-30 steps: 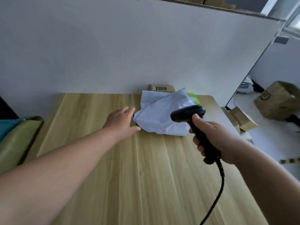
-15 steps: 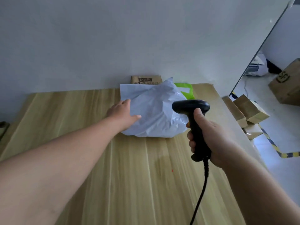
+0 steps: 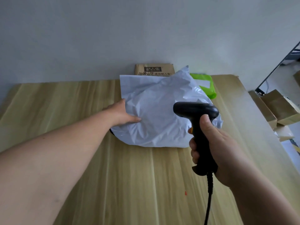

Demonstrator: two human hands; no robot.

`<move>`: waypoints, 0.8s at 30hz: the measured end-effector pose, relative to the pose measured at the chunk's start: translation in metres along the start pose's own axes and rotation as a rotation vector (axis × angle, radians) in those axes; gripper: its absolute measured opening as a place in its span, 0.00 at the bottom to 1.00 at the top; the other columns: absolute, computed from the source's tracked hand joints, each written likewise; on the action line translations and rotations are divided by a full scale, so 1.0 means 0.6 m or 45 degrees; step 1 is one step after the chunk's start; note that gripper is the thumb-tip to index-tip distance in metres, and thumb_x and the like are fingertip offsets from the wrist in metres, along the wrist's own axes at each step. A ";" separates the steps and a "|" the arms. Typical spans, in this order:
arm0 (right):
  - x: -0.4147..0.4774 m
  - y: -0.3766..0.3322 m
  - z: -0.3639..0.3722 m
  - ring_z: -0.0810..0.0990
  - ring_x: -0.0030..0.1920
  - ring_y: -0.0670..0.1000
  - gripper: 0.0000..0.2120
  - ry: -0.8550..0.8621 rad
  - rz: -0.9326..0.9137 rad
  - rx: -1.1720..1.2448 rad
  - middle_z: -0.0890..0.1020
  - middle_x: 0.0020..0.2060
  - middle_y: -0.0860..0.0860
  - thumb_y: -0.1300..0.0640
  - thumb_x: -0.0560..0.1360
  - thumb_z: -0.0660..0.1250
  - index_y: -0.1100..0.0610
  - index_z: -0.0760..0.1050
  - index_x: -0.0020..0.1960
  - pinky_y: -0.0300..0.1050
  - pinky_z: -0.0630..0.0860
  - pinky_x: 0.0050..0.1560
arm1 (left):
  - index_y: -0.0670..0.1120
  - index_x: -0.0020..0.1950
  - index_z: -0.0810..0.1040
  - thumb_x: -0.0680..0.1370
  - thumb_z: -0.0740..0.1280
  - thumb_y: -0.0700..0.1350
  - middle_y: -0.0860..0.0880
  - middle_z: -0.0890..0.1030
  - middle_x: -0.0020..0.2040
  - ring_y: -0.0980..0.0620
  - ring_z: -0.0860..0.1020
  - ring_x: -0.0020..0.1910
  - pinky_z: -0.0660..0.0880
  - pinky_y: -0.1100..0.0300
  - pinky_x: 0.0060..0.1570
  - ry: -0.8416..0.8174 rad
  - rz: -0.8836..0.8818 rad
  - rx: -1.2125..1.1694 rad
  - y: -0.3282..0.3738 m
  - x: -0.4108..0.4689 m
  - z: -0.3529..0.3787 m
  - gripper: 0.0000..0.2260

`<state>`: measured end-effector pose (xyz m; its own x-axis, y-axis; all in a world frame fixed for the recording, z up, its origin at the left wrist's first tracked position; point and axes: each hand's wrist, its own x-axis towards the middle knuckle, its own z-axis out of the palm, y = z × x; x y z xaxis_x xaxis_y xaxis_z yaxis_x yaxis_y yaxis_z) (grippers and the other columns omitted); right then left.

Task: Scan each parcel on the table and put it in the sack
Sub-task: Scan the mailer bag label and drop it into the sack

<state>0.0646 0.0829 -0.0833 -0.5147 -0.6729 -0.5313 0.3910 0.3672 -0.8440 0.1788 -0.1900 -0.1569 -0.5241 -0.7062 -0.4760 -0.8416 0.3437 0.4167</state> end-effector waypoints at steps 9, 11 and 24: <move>-0.073 -0.025 0.037 0.71 0.25 0.51 0.40 0.052 -0.034 0.006 0.76 0.29 0.53 0.26 0.56 0.71 0.59 0.76 0.52 0.46 0.67 0.25 | 0.50 0.41 0.77 0.69 0.74 0.45 0.50 0.82 0.42 0.48 0.80 0.43 0.77 0.55 0.46 0.192 0.185 -0.365 -0.019 -0.058 0.005 0.07; -0.105 -0.033 0.050 0.72 0.25 0.51 0.40 0.058 -0.057 -0.002 0.76 0.30 0.53 0.26 0.56 0.72 0.58 0.76 0.51 0.45 0.68 0.24 | 0.50 0.41 0.77 0.71 0.73 0.43 0.50 0.82 0.41 0.48 0.81 0.43 0.77 0.54 0.47 0.241 0.263 -0.463 -0.016 -0.097 -0.004 0.06; -0.326 -0.038 0.192 0.72 0.25 0.51 0.38 -0.004 -0.193 -0.046 0.76 0.29 0.53 0.27 0.54 0.68 0.57 0.76 0.49 0.44 0.68 0.24 | 0.43 0.37 0.80 0.60 0.71 0.35 0.44 0.77 0.32 0.41 0.77 0.34 0.73 0.51 0.41 0.974 0.945 0.506 -0.132 -0.406 -0.116 0.08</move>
<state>0.2440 0.1321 0.0485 -0.5635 -0.7244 -0.3972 0.2810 0.2840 -0.9167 0.3821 -0.0884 -0.0199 -0.8077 -0.3921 0.4402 -0.4099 0.9102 0.0587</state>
